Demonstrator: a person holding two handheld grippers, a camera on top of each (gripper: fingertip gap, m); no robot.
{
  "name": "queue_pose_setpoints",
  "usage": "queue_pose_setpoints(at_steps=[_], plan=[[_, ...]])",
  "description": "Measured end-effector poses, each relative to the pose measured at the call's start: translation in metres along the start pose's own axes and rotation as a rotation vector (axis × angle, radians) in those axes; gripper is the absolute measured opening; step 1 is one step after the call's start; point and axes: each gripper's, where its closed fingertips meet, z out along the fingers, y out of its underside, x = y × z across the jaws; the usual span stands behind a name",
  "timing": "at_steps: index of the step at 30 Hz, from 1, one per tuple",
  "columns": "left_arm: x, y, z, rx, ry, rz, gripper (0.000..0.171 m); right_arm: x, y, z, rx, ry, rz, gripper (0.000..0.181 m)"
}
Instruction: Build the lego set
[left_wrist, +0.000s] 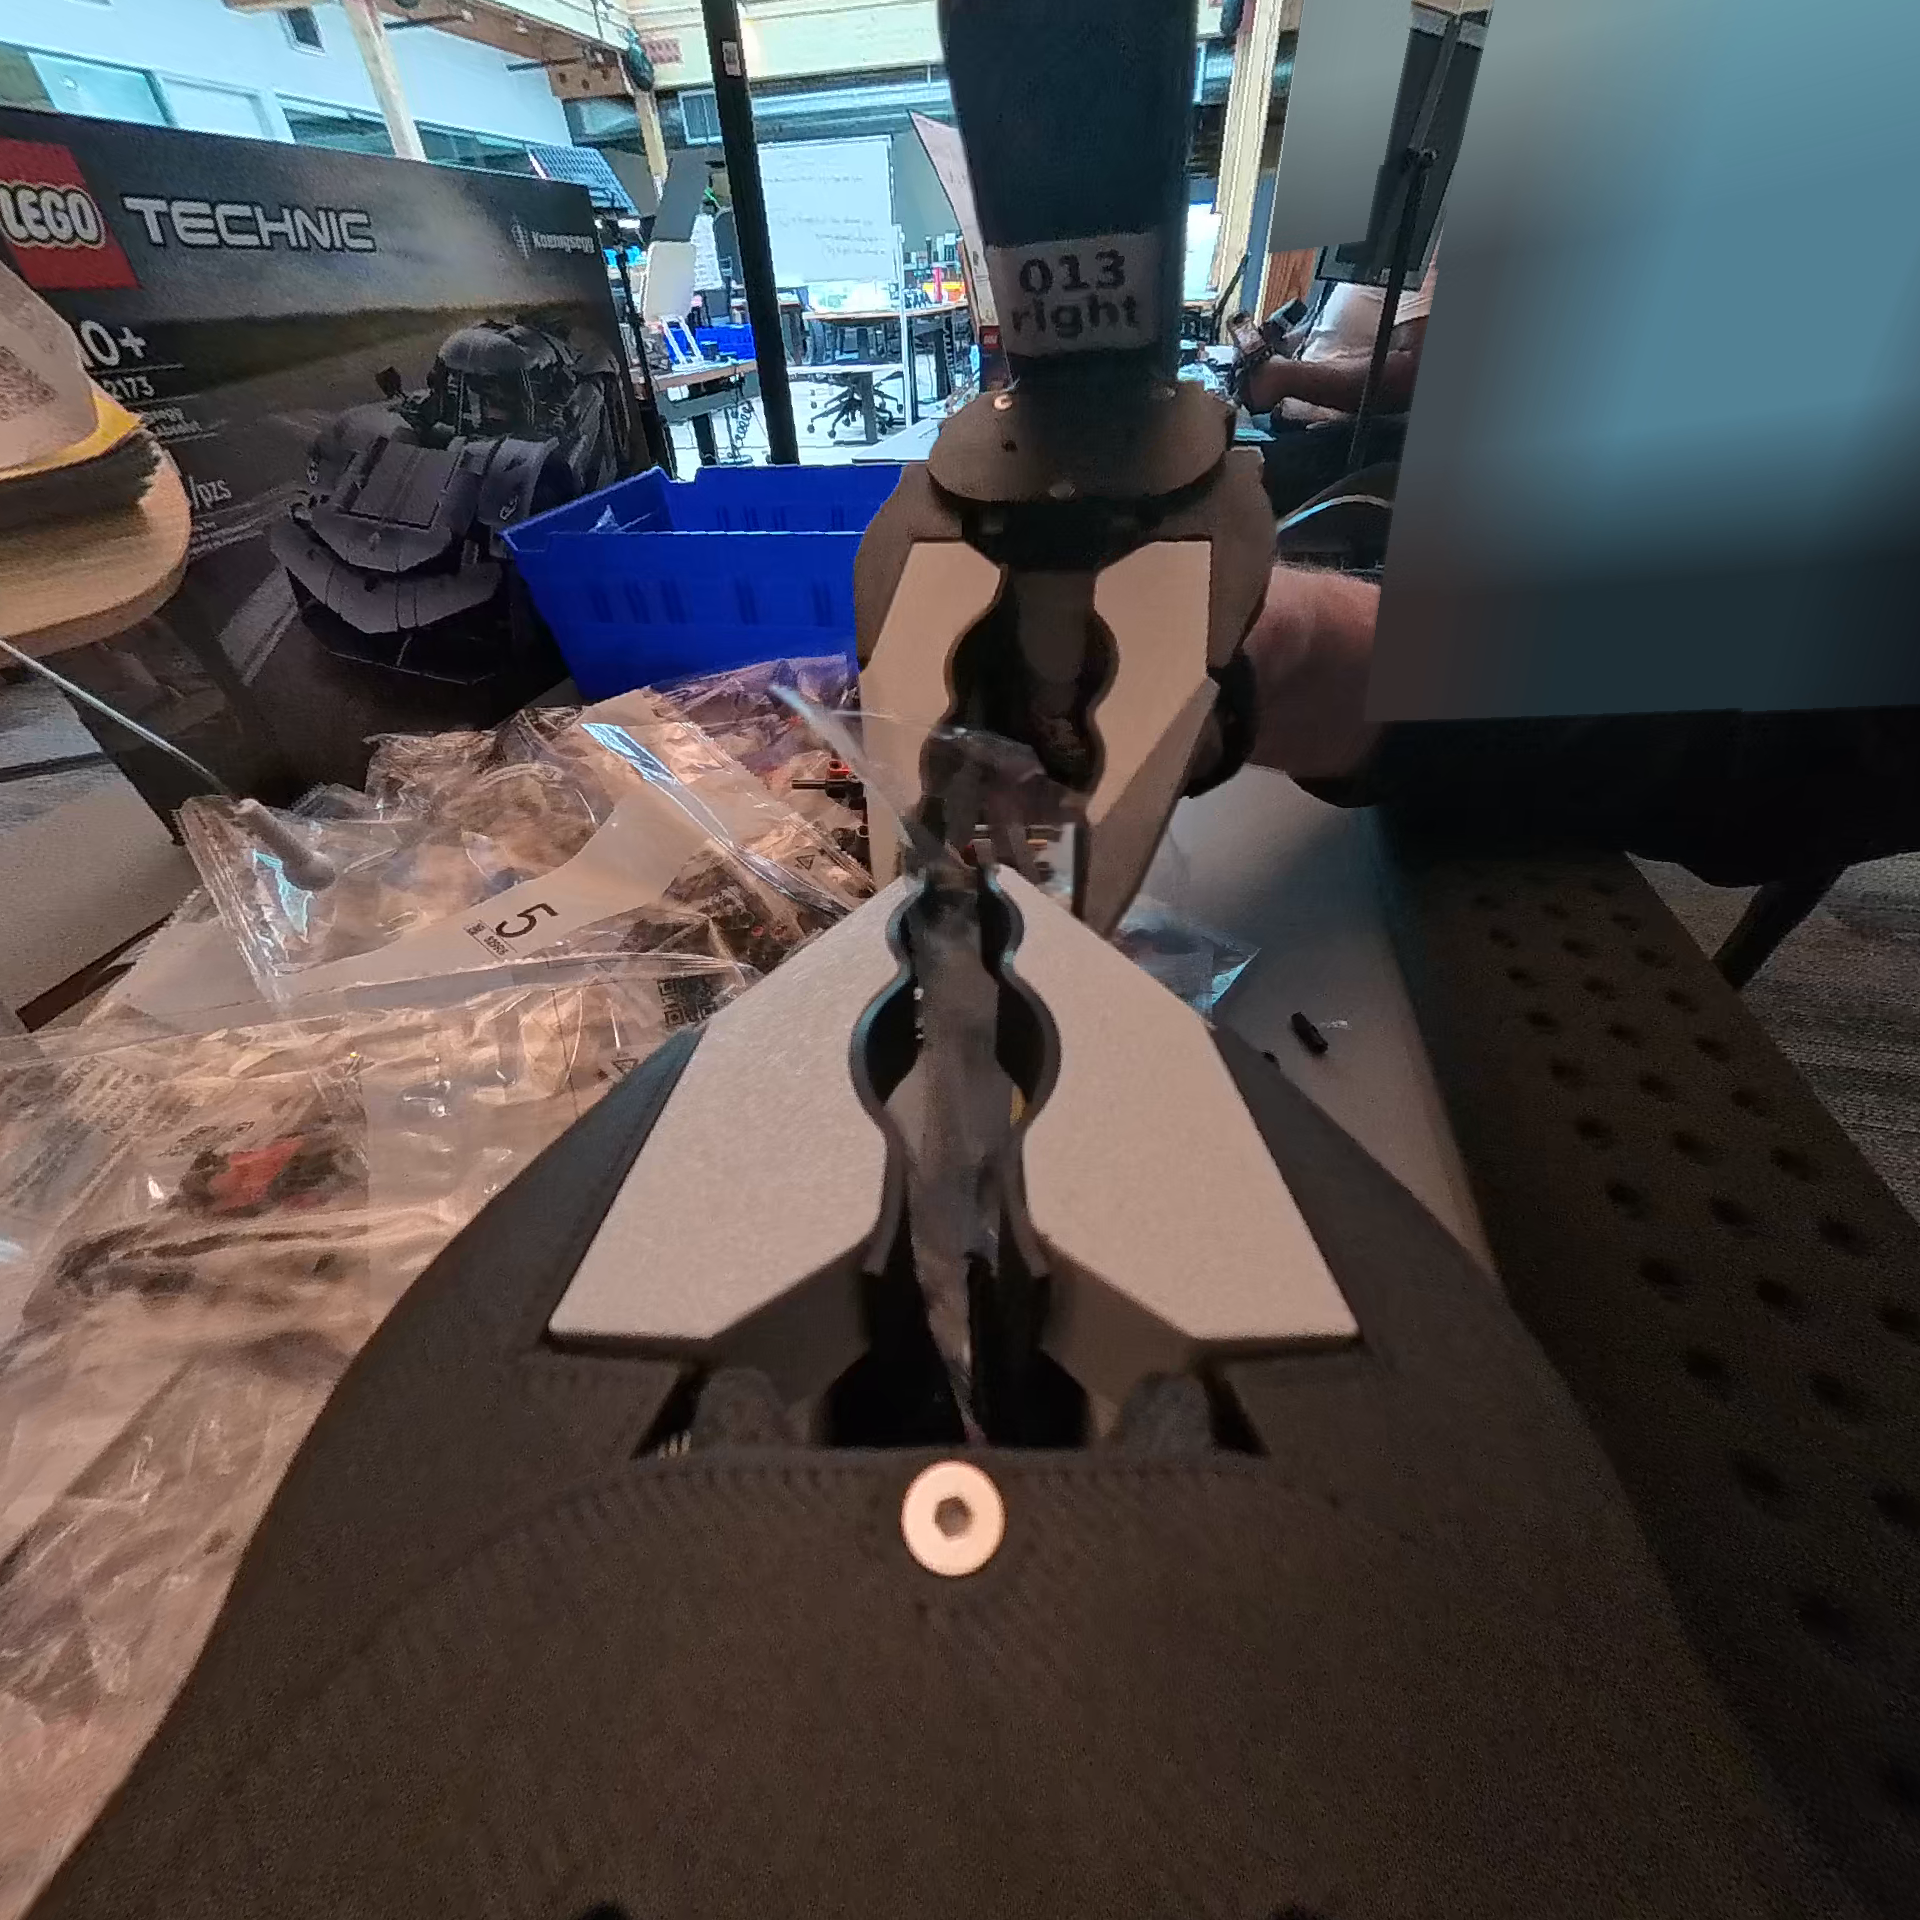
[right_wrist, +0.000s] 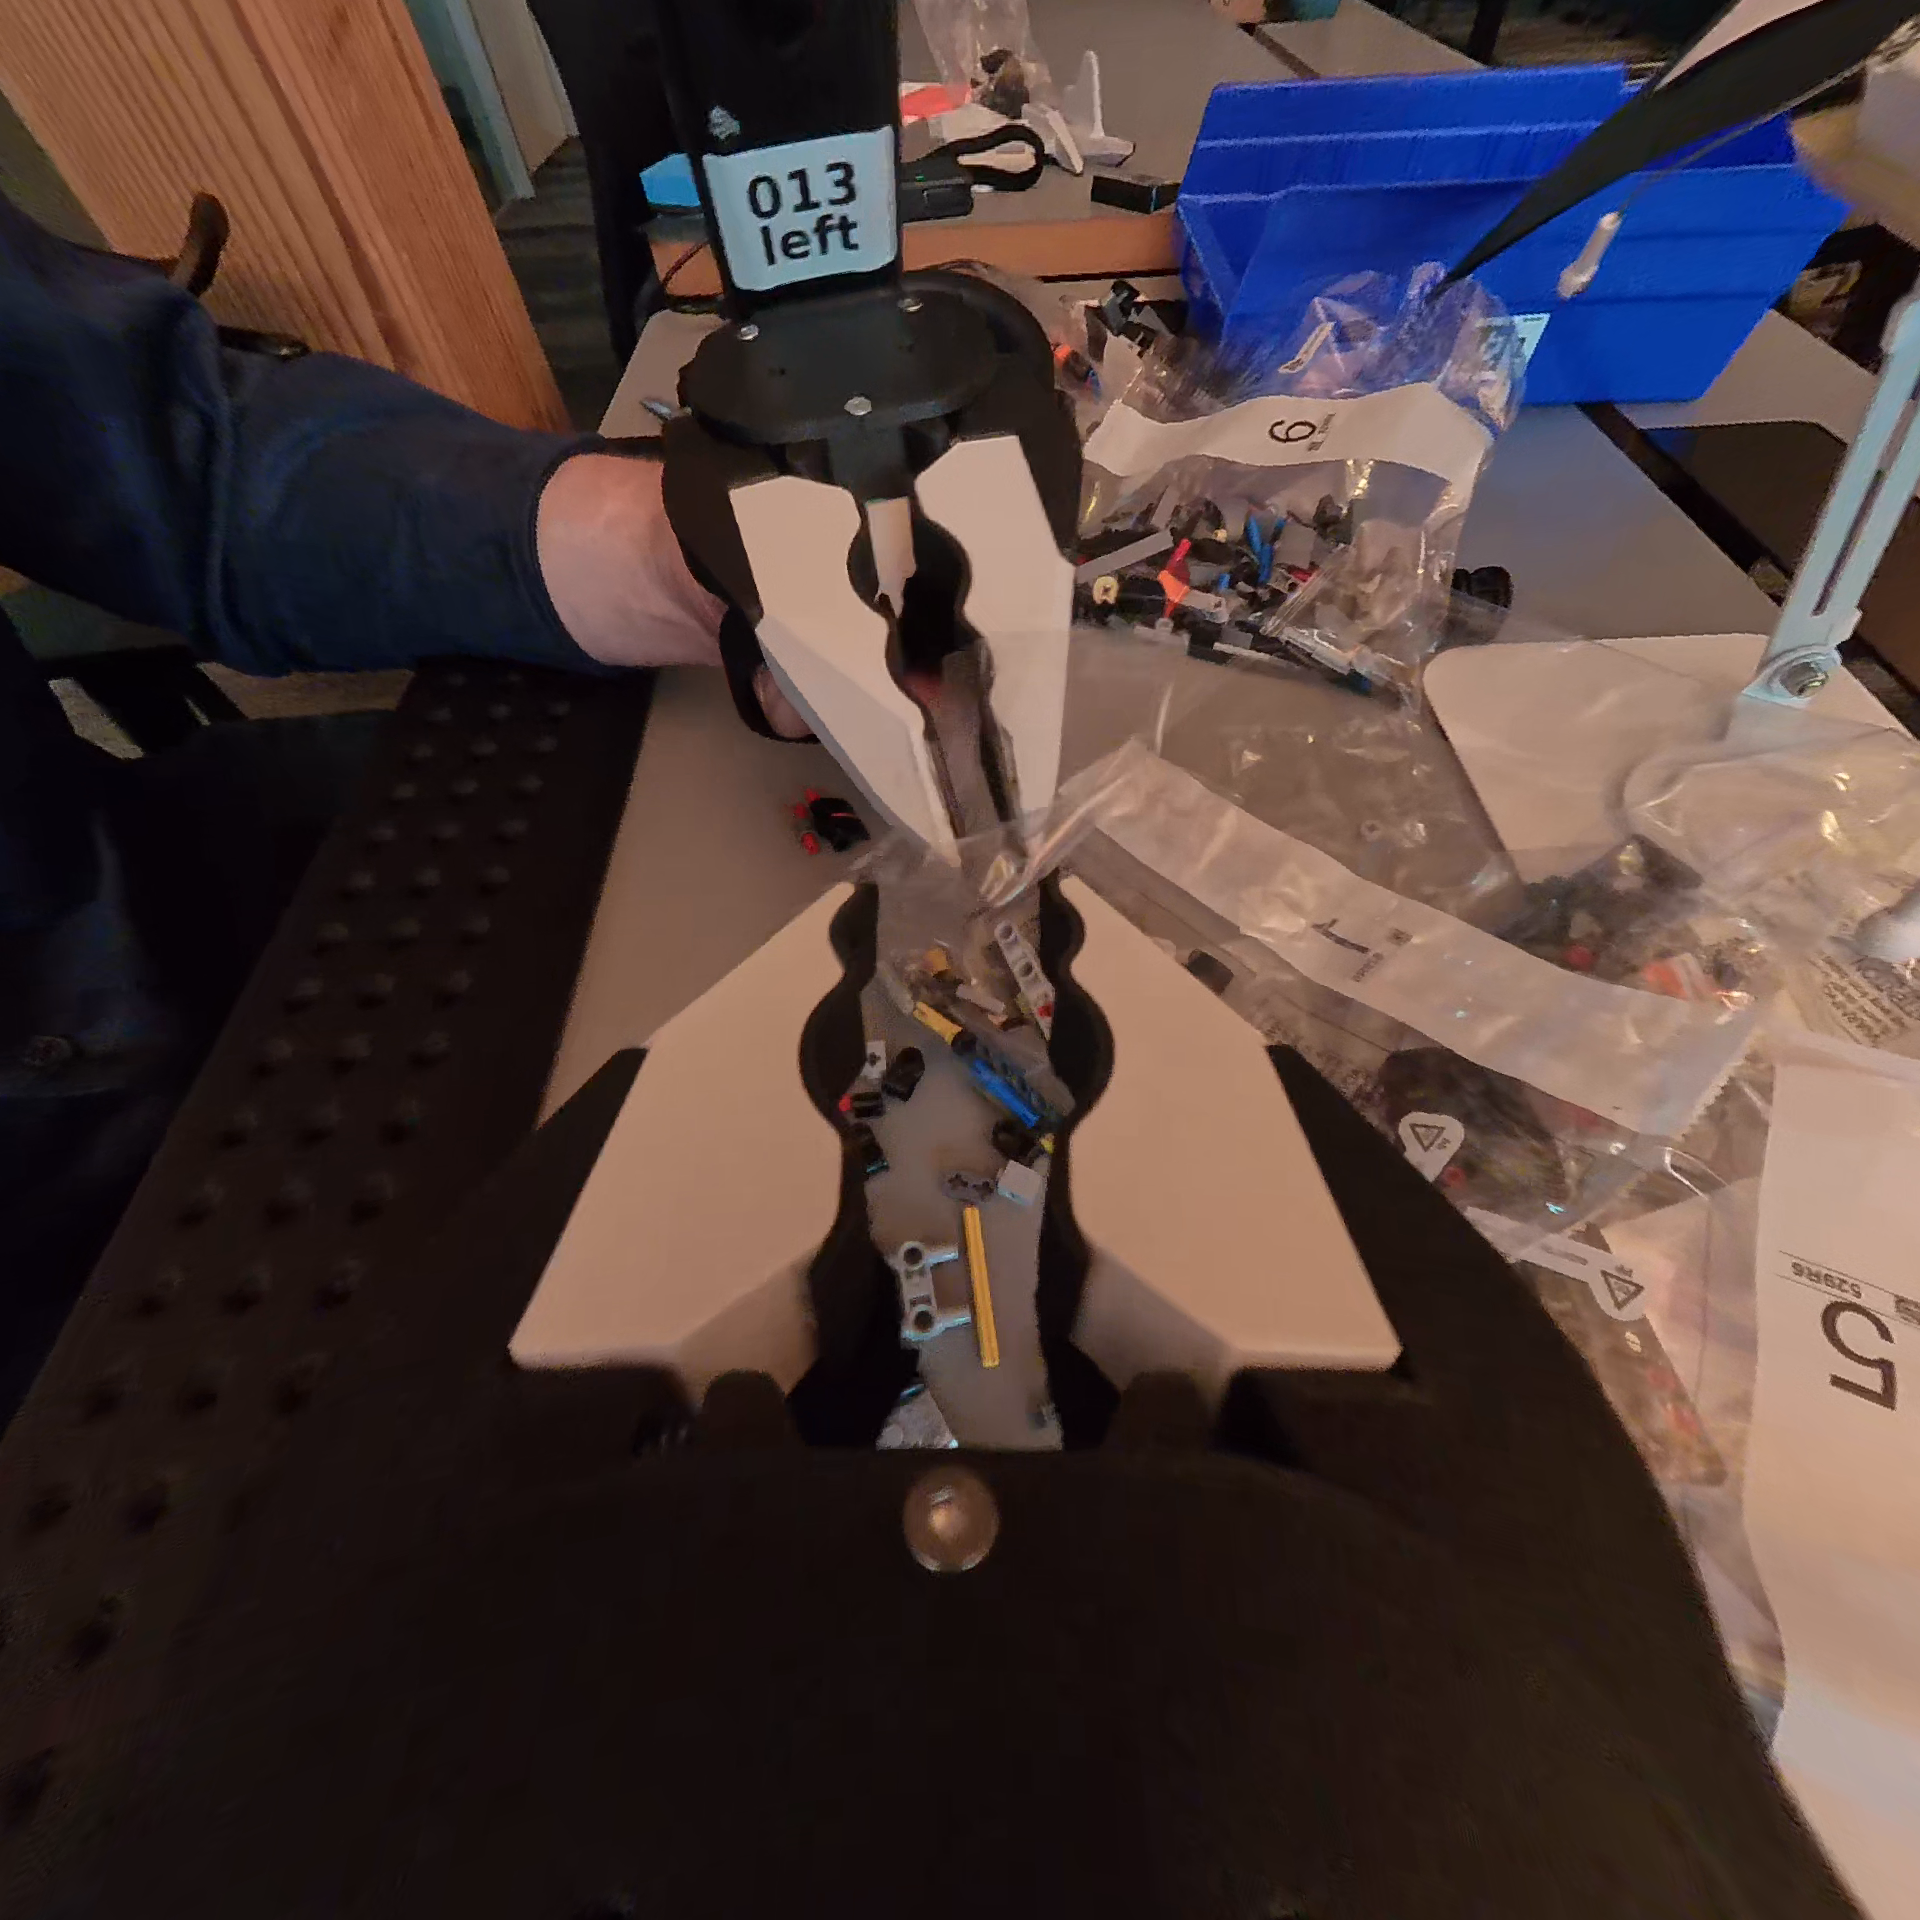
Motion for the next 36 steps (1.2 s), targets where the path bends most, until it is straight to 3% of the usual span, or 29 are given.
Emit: queue_pose_setpoints(at_steps=[5, 20, 27, 36], plan=[[0.000, 0.001, 0.001, -0.004, 0.004, -0.005, 0.004, -0.001, 0.001, 0.003, -0.013, 0.007, -0.017, 0.037], [0.000, -0.006, -0.004, 0.048, 0.029, -0.055, 0.000, 0.018, -0.011, -0.014, 0.037, 0.147, -0.041, 0.025], [-0.002, -0.007, -0.005, 0.057, 0.025, -0.062, 0.000, 0.013, -0.023, -0.023, 0.129, 0.075, 0.017, 0.020], [-0.003, -0.008, -0.006, 0.066, 0.028, -0.072, 0.000, 0.002, -0.022, -0.022, 0.119, 0.010, -0.008, 0.016]])
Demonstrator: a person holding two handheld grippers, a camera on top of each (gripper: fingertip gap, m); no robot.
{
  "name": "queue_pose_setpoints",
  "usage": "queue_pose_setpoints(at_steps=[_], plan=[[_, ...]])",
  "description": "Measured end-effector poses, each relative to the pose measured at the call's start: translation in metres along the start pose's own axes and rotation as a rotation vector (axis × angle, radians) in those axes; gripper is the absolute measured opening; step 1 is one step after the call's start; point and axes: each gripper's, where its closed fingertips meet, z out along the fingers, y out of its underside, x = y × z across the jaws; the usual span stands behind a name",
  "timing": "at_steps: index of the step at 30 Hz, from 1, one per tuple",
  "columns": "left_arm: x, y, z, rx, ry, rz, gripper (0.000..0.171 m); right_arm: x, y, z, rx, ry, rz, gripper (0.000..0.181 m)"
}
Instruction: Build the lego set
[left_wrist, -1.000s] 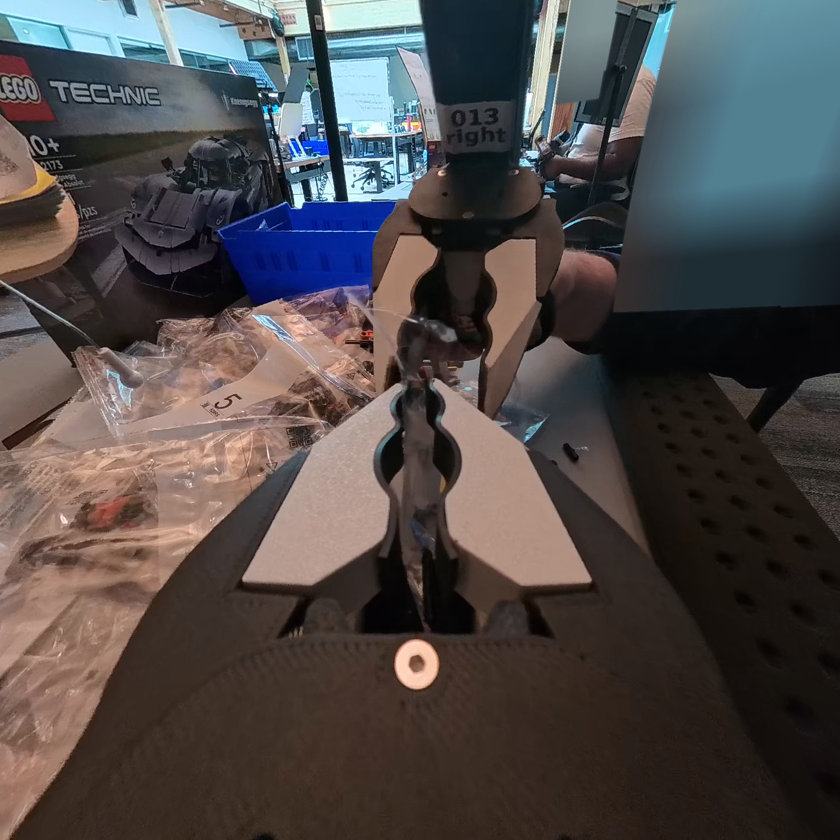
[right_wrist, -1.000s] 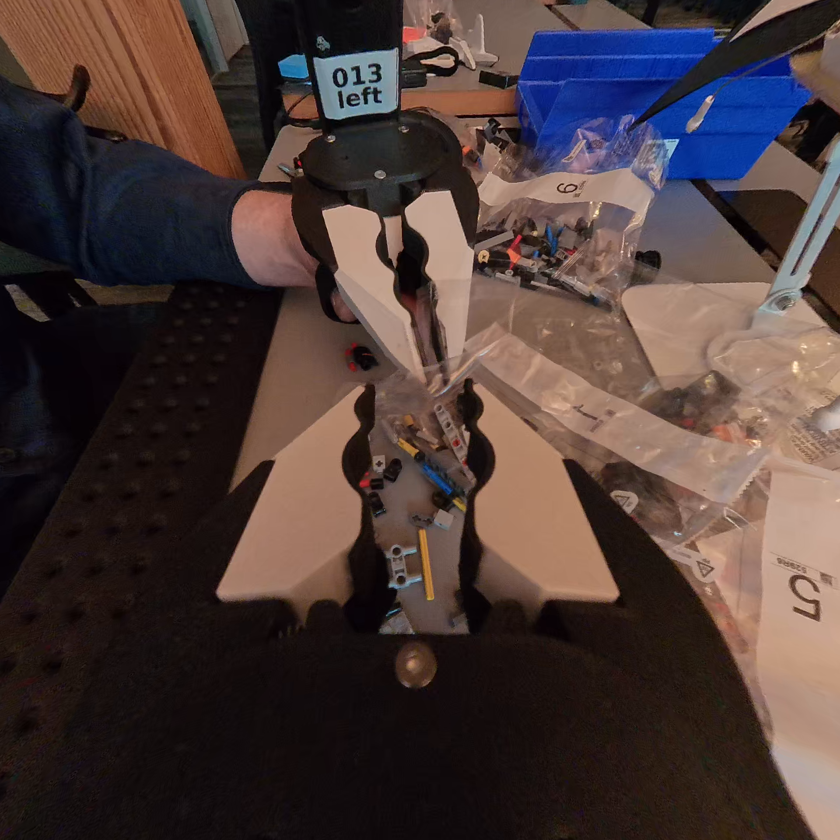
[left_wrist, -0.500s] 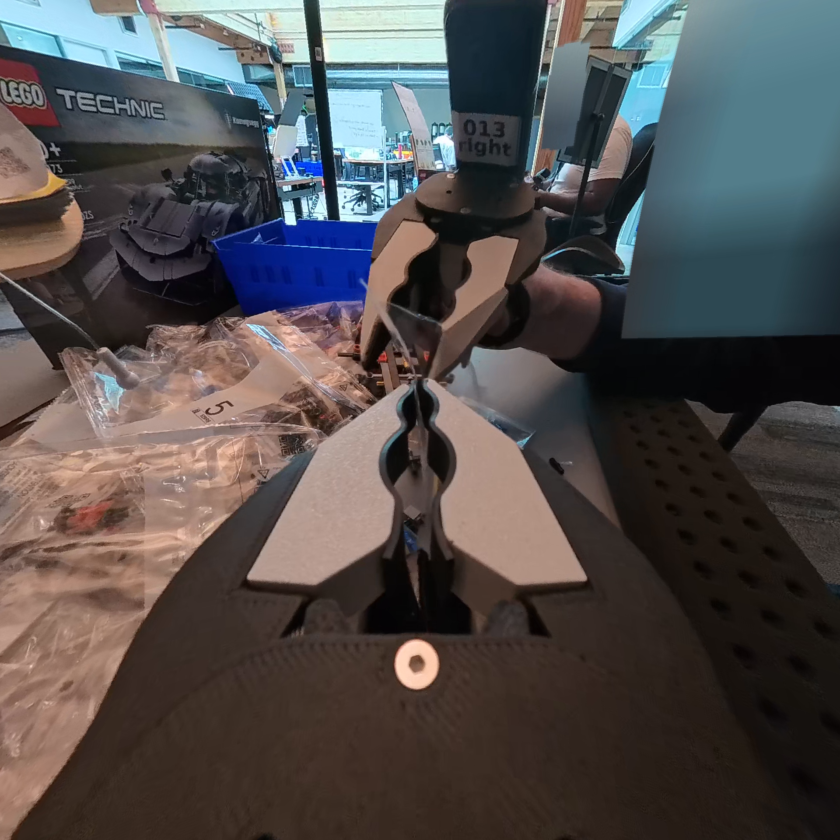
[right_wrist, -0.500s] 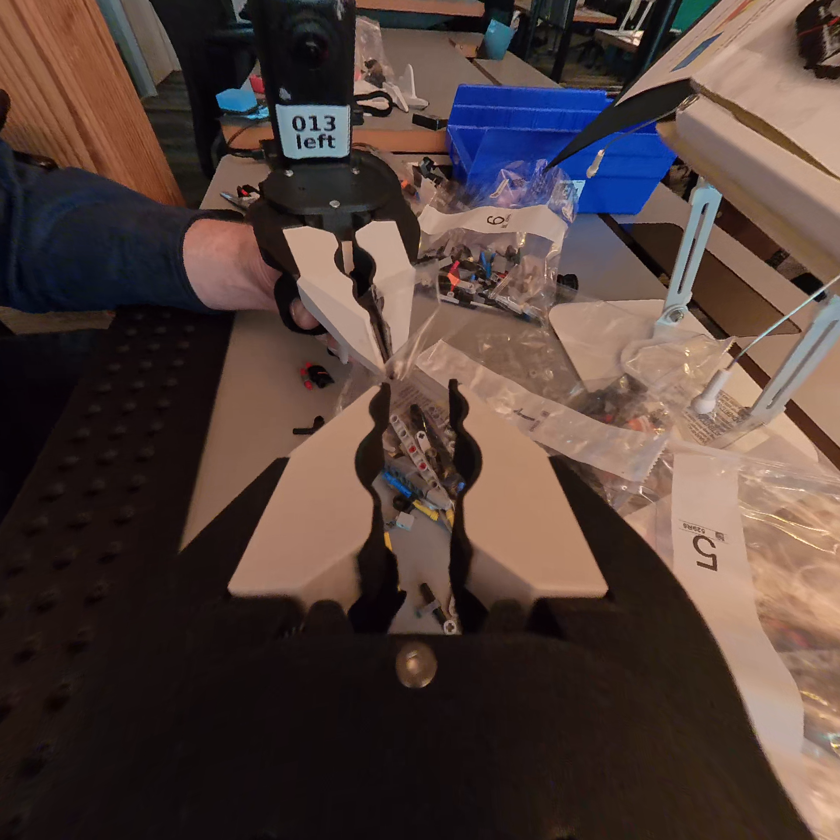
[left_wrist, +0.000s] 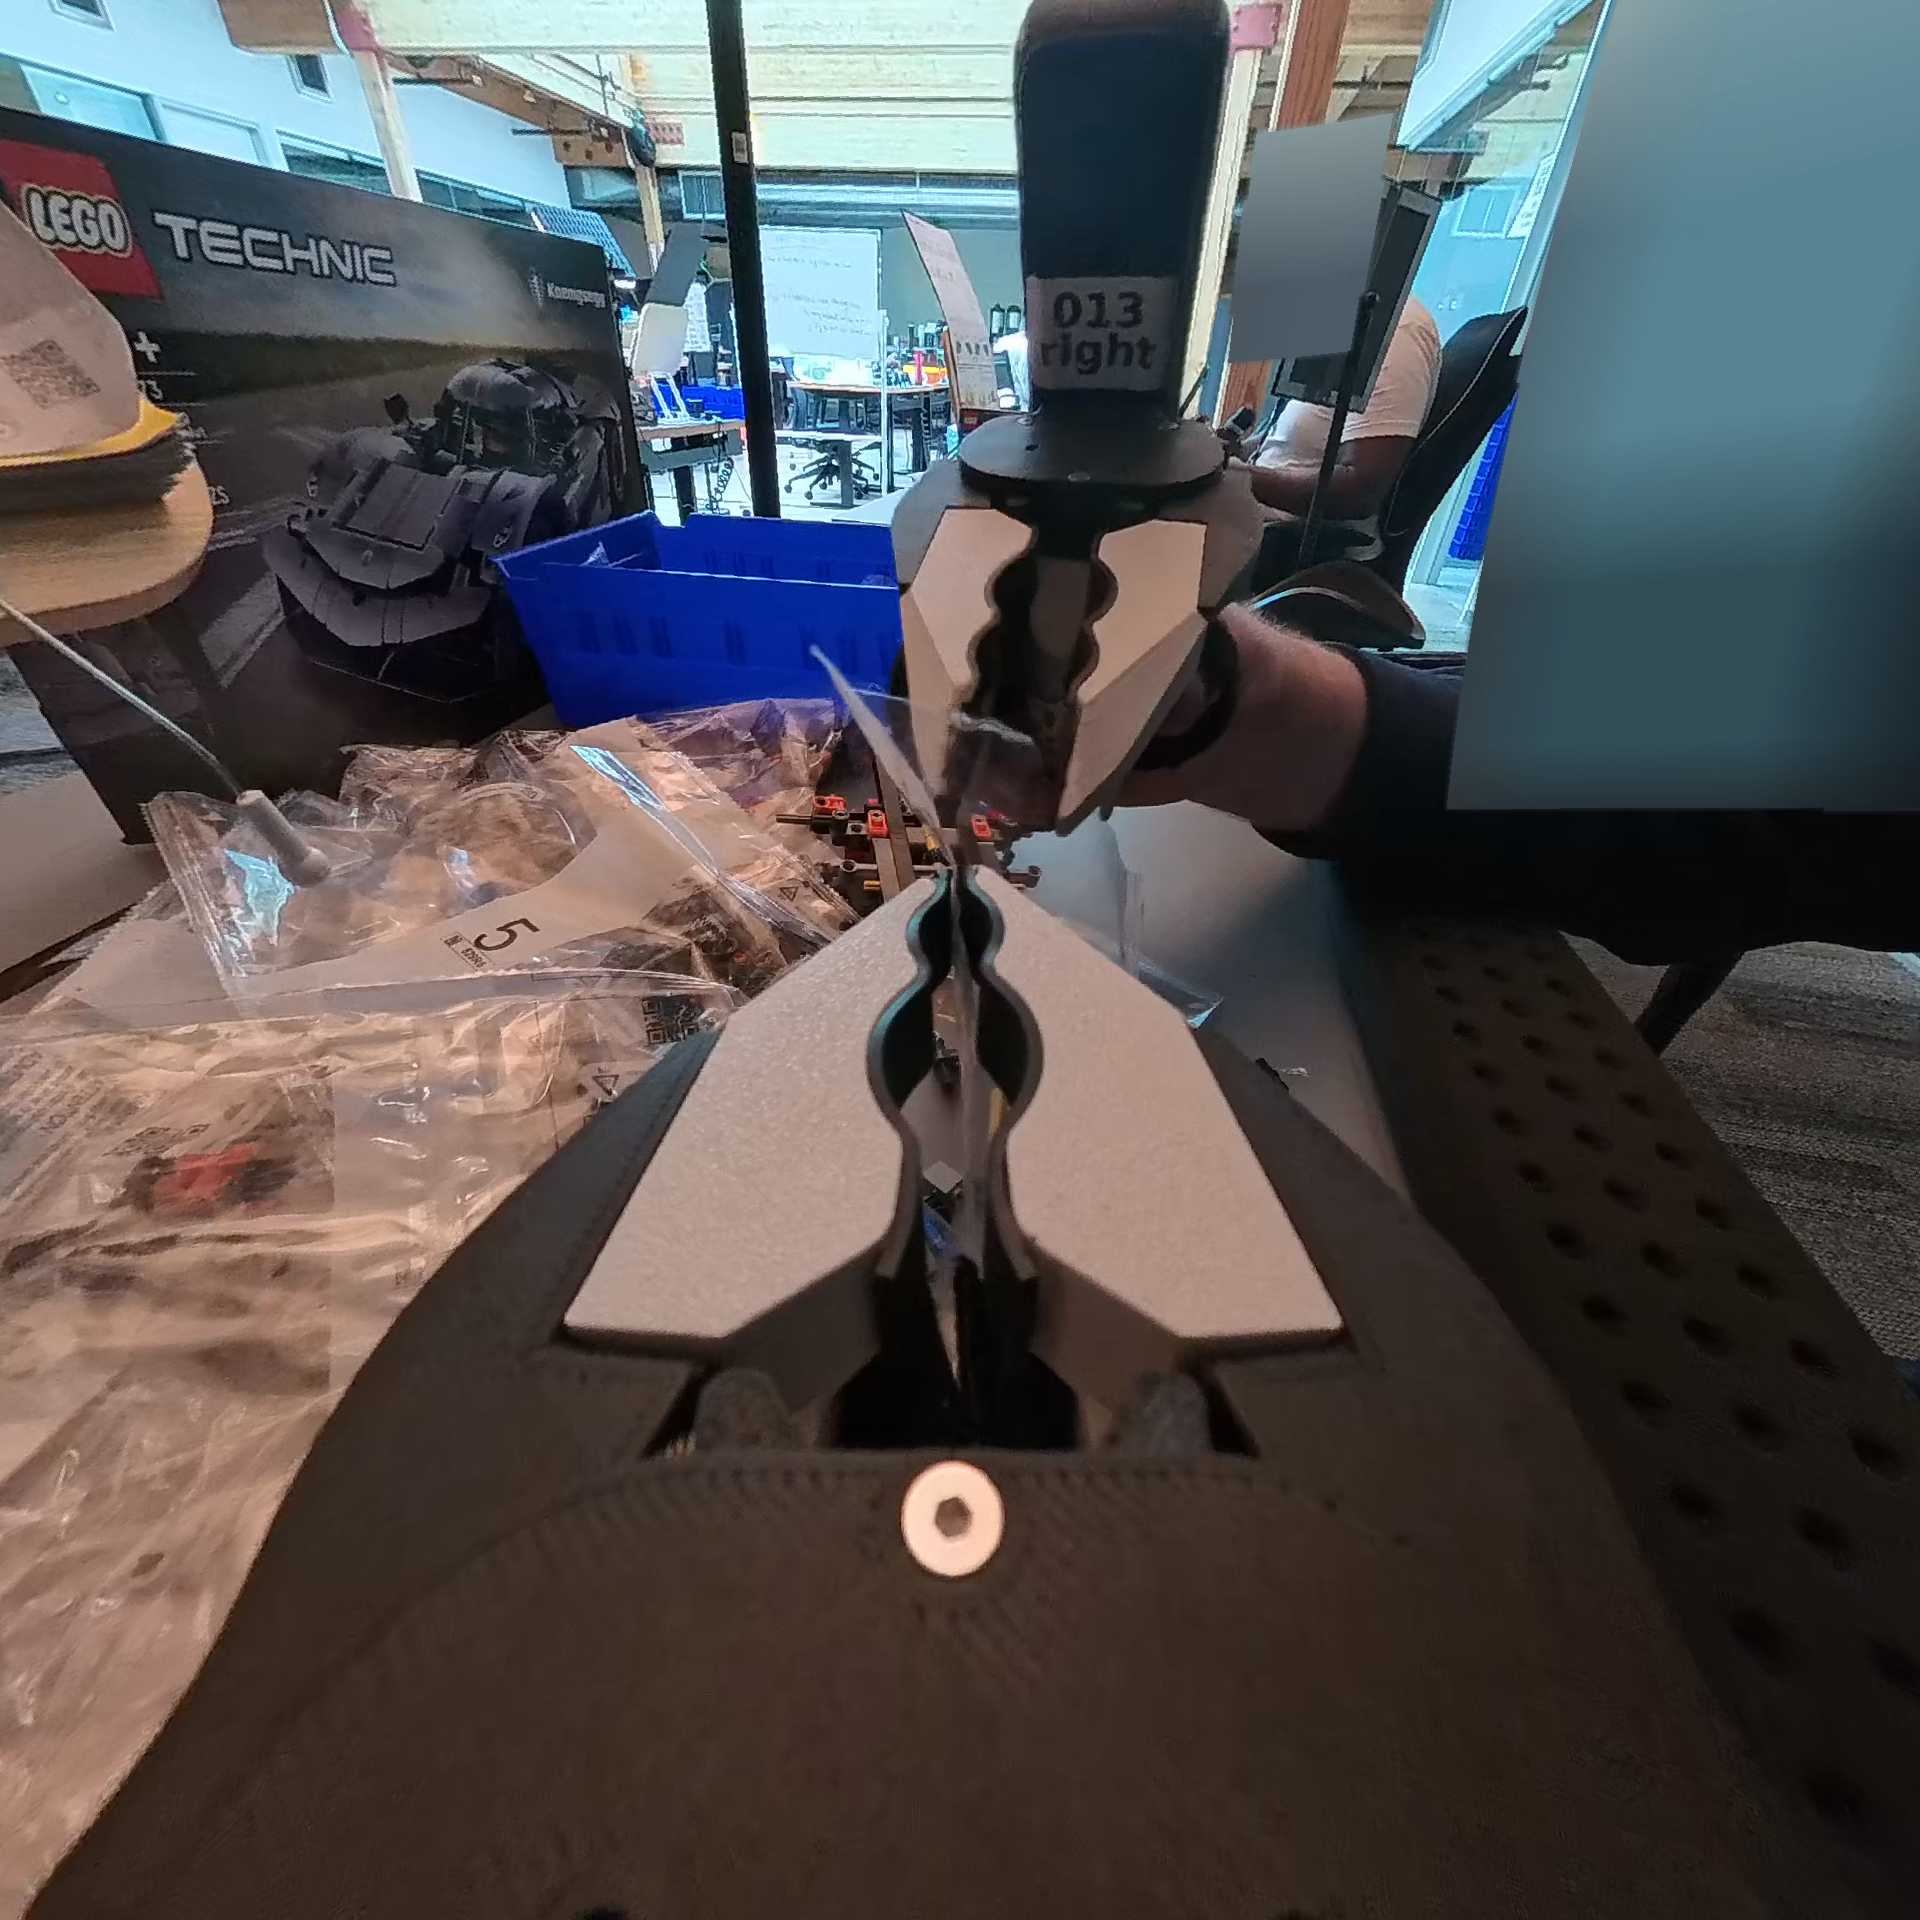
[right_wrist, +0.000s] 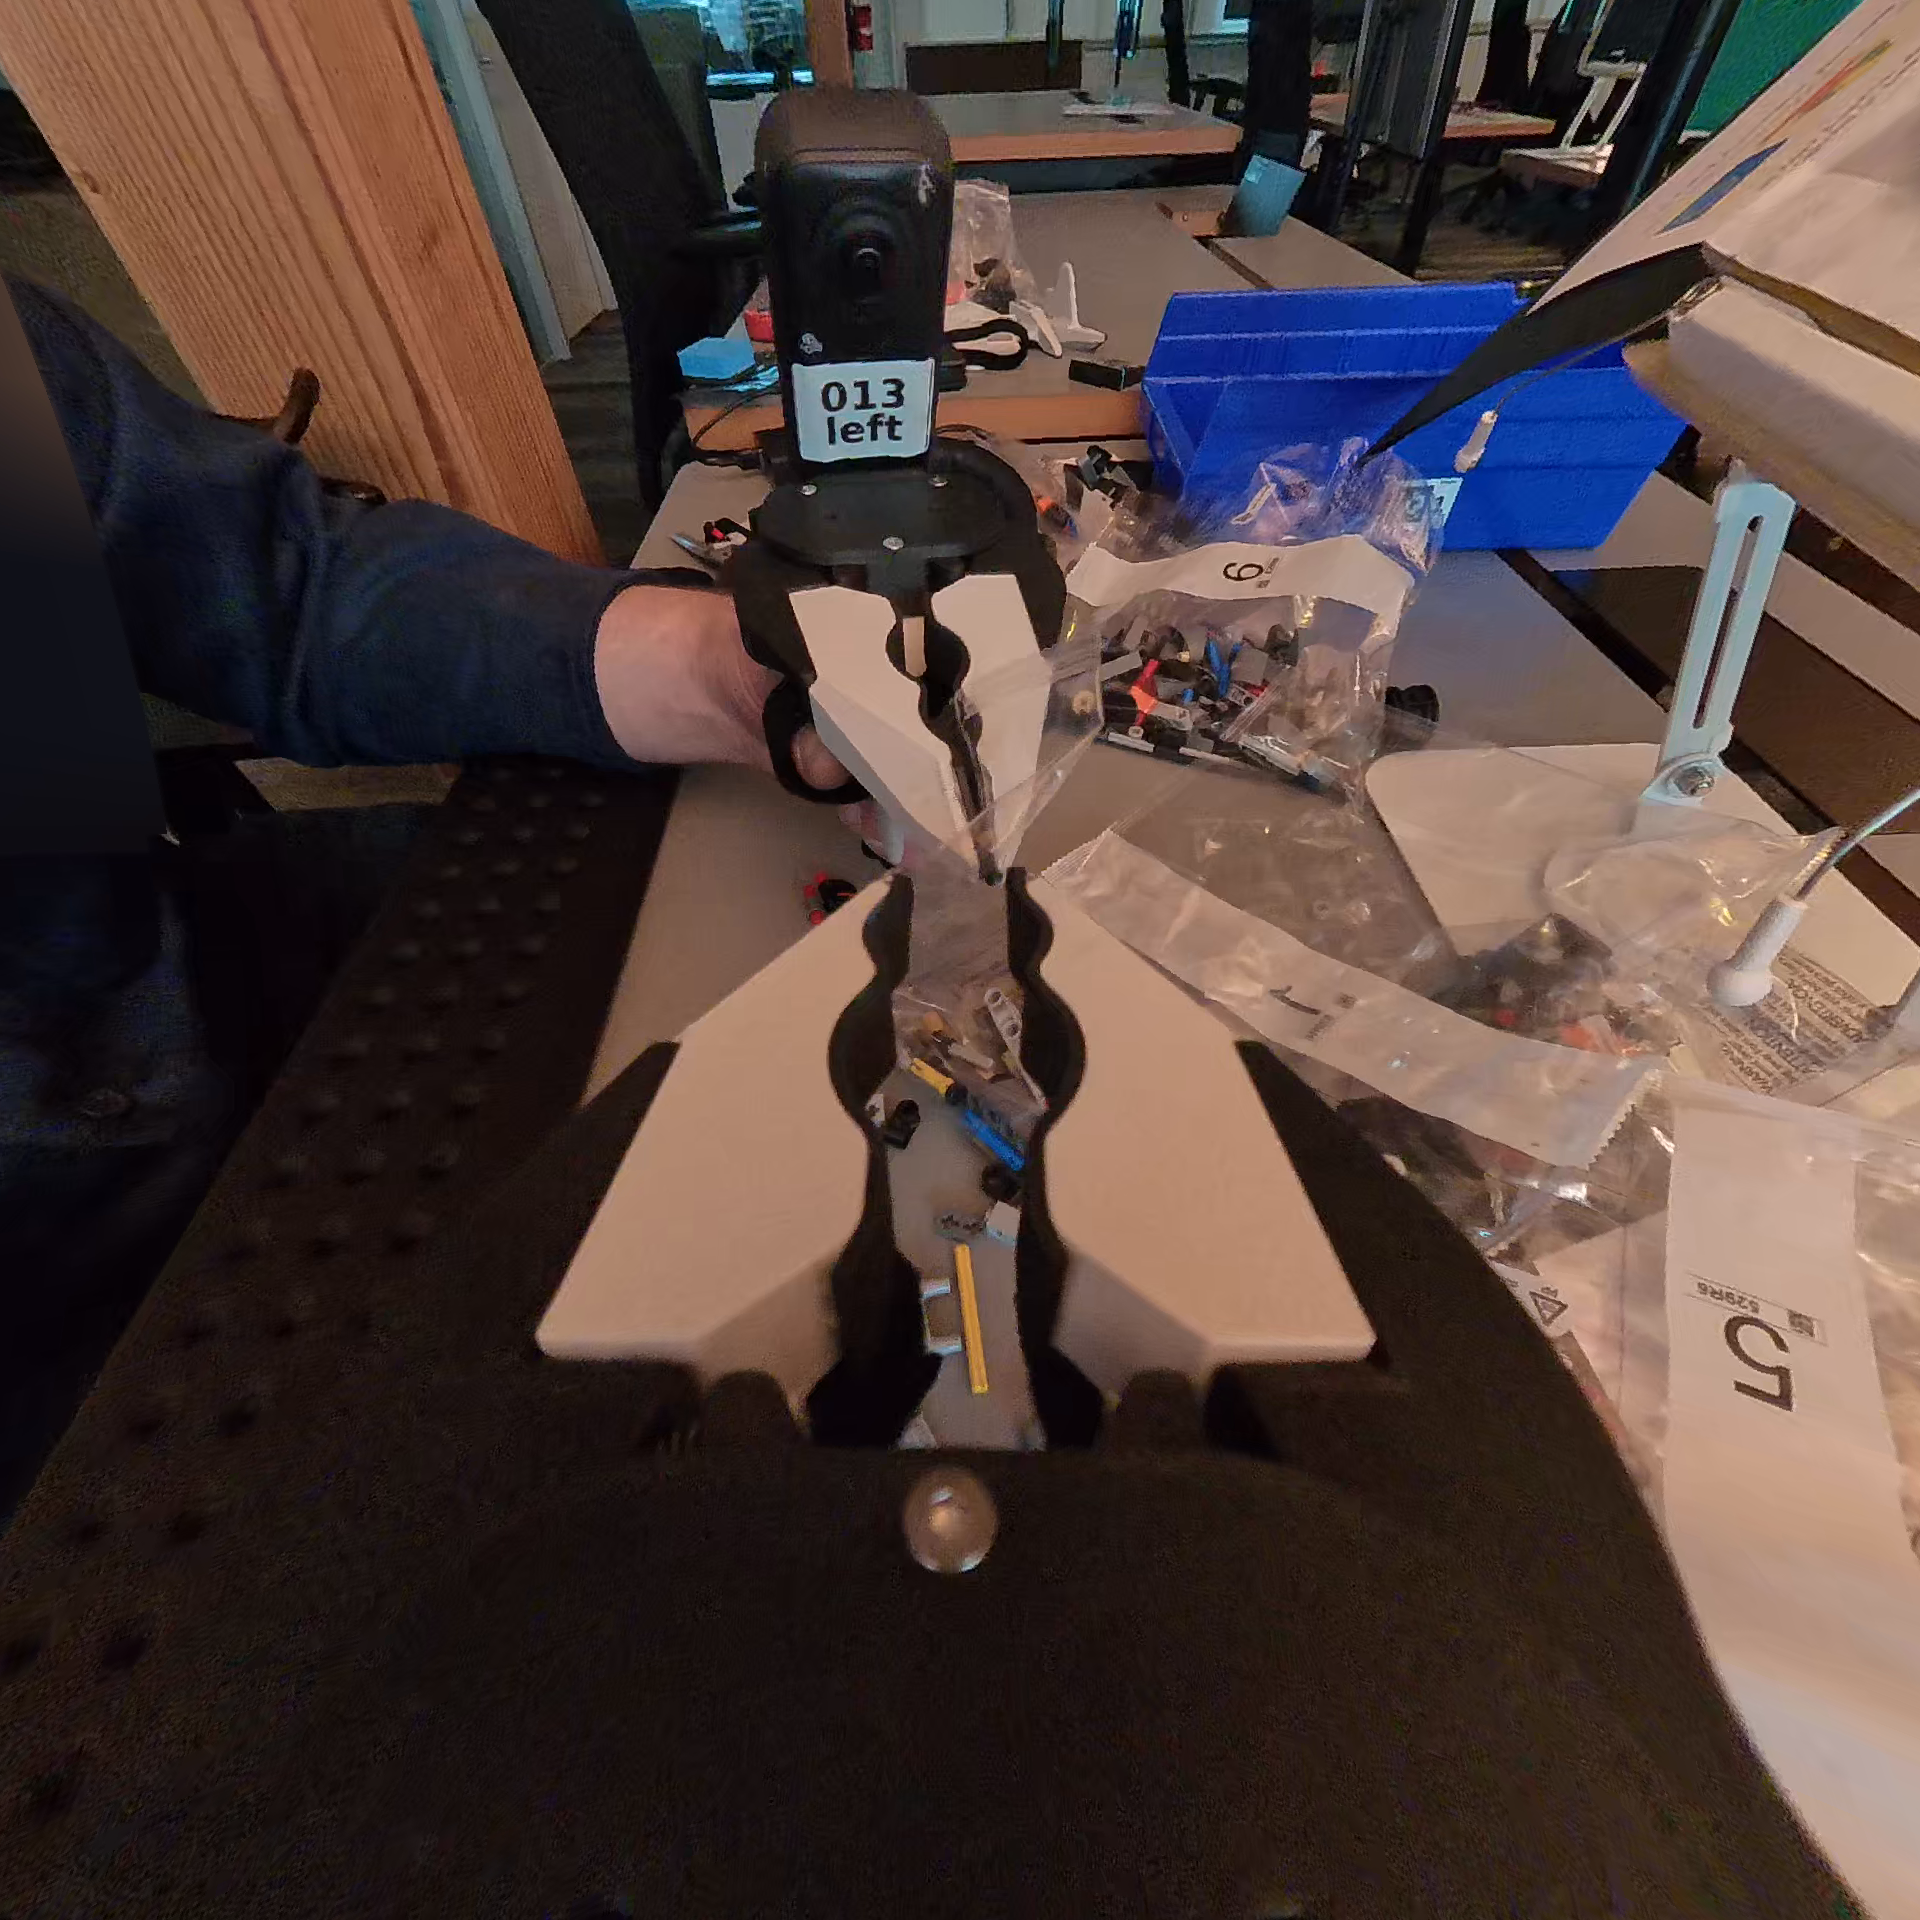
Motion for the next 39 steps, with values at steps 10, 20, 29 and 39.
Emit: queue_pose_setpoints(at_steps=[10, 20, 29, 39], plan=[[0.001, 0.000, 0.000, 0.002, 0.009, -0.003, 0.000, 0.000, -0.002, -0.001, 0.021, -0.007, 0.018, 0.003], [0.002, 0.002, 0.002, -0.013, 0.002, 0.014, 0.000, -0.001, -0.003, 0.001, 0.025, -0.002, 0.015, 0.004], [0.002, 0.005, 0.003, -0.026, 0.002, 0.019, 0.000, -0.003, 0.008, 0.009, -0.048, 0.011, -0.027, 0.005], [0.002, 0.002, 0.002, -0.011, 0.002, 0.012, 0.000, -0.009, 0.015, 0.011, -0.096, -0.015, -0.058, 0.003]])
